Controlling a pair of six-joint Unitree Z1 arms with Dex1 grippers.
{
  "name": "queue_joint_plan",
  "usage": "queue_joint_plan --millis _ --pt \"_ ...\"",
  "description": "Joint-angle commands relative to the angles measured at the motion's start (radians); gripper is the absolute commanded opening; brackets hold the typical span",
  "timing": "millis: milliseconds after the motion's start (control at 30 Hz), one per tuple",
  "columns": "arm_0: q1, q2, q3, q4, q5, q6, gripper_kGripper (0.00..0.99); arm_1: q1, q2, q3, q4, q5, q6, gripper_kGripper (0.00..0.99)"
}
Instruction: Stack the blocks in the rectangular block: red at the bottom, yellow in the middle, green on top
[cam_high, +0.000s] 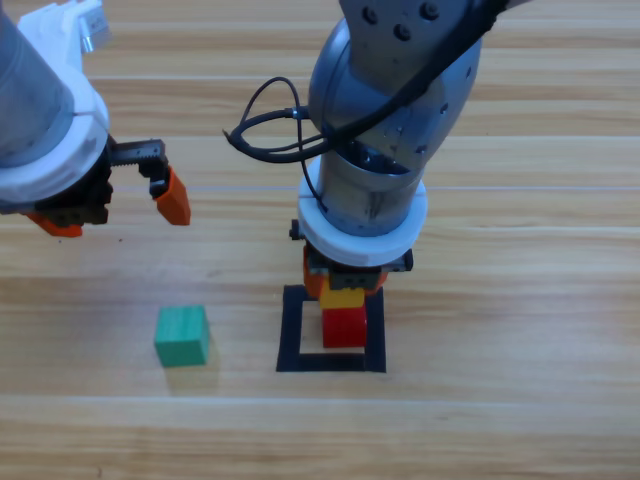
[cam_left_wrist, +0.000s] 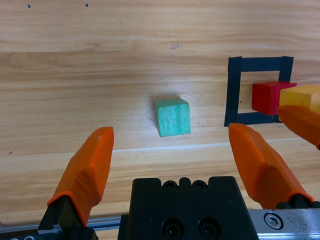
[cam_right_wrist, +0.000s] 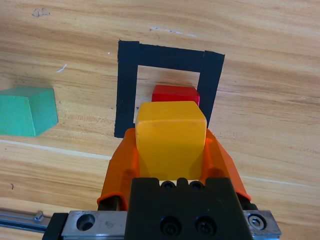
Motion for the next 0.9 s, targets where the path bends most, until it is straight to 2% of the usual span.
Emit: queue_joint_plan --millis 33,633,667,700,767,800,900 --pt "0.017 0.038 0.016 -0.015 -0.008 -0.012 0.974 -0.036 0.086 -0.01 0.012 -0.021 0.016 0.164" --pt "0.016 0.064 0.025 -0.041 -0.016 -0.037 0.974 -0.039 0.108 -0.01 0.014 -0.029 0.019 0.179" --pt "0.016 0.066 0.027 -0.043 -0.016 -0.037 0.974 -0.039 0.106 -0.008 0.014 -0.03 0.017 0.27" --pt "0.016 0.069 0.025 -0.043 -0.016 -0.037 0.974 -0.039 0.105 -0.008 0.014 -0.029 0.017 0.471" --pt "0.017 0.07 0.025 -0.044 -0.016 -0.037 0.974 -0.039 0.097 -0.005 0.014 -0.038 0.017 0.94" --pt "0.016 0.072 0.025 -0.046 -0.016 -0.037 0.974 -0.039 0.091 -0.005 0.014 -0.043 0.013 0.99" --pt "0.016 0.08 0.025 -0.049 -0.016 -0.035 0.974 -0.039 0.068 -0.007 0.015 -0.041 0.008 0.99"
